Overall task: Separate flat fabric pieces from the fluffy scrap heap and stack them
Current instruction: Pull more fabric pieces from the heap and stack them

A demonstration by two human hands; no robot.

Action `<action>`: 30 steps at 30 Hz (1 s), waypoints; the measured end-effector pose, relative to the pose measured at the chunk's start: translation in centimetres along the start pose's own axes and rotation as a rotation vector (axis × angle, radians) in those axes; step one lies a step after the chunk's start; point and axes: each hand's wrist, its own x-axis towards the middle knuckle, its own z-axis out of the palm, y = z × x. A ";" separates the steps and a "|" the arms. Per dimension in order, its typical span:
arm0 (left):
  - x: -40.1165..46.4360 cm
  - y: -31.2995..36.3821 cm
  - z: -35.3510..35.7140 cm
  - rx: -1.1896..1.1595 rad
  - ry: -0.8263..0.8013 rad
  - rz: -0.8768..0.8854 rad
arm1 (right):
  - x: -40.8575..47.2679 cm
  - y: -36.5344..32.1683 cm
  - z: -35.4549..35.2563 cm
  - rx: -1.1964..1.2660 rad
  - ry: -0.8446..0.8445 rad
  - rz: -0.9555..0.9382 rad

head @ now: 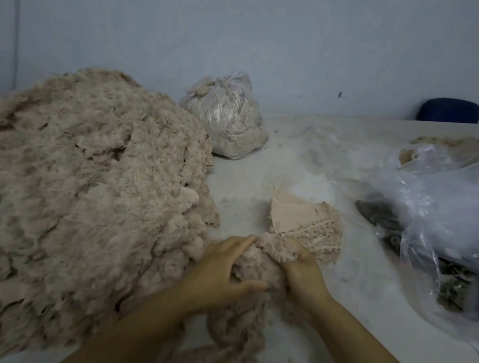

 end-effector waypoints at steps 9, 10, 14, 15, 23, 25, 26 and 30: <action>1.4 -3.2 -0.9 -0.380 0.334 -0.464 | 0.7 1.1 -0.4 0.477 0.153 0.078; 1.4 -3.1 -1.1 -0.556 0.393 -0.496 | 0.8 1.0 -0.6 0.485 0.160 0.064; 0.9 -1.5 -2.0 -0.926 0.399 -0.537 | 0.8 0.7 -1.6 0.460 0.186 0.044; 0.7 -1.4 -1.9 -0.743 0.323 -0.451 | 0.7 0.6 -1.8 0.436 0.198 0.080; 1.5 0.3 0.3 0.017 -0.054 -0.021 | -0.2 0.1 -1.0 0.299 0.134 0.197; 1.5 -0.4 1.1 0.169 -0.140 0.023 | 0.1 -0.1 -1.1 0.333 0.241 0.162; 1.3 -1.1 1.1 0.211 -0.165 -0.005 | 0.3 -0.4 -1.4 0.401 0.297 0.128; 0.8 -3.1 -0.2 0.071 -0.120 -0.120 | 0.9 -1.3 -3.6 0.238 0.347 0.024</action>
